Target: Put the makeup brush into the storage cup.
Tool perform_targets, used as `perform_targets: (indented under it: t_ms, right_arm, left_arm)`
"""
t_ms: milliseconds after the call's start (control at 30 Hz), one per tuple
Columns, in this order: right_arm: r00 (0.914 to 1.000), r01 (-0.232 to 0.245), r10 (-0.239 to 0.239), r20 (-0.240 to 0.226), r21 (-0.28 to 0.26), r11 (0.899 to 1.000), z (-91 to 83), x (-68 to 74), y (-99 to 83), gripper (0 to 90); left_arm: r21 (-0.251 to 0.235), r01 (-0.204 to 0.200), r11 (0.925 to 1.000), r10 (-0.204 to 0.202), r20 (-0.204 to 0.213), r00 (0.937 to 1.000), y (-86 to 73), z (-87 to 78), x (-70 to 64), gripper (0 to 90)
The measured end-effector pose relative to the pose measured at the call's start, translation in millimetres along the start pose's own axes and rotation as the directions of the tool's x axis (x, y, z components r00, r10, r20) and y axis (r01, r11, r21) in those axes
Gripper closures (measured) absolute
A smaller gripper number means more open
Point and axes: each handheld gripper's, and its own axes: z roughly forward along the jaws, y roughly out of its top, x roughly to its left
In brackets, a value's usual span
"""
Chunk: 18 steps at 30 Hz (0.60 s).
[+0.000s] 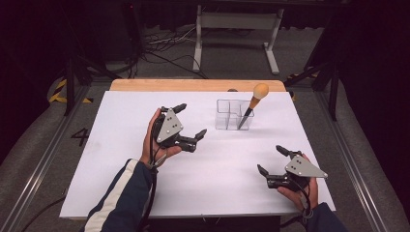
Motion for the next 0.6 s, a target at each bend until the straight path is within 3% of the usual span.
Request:
perform_targets:
  t_ms: [600]
  right_arm:
    - [0.9999,0.009,-0.009,-0.004,0.004,1.0,0.5,1.3,-0.1,9.9]
  left_arm:
    - [0.014,0.007,0.9999,-0.006,-0.038,0.9992,-22.9,-25.1,1.5,3.3]
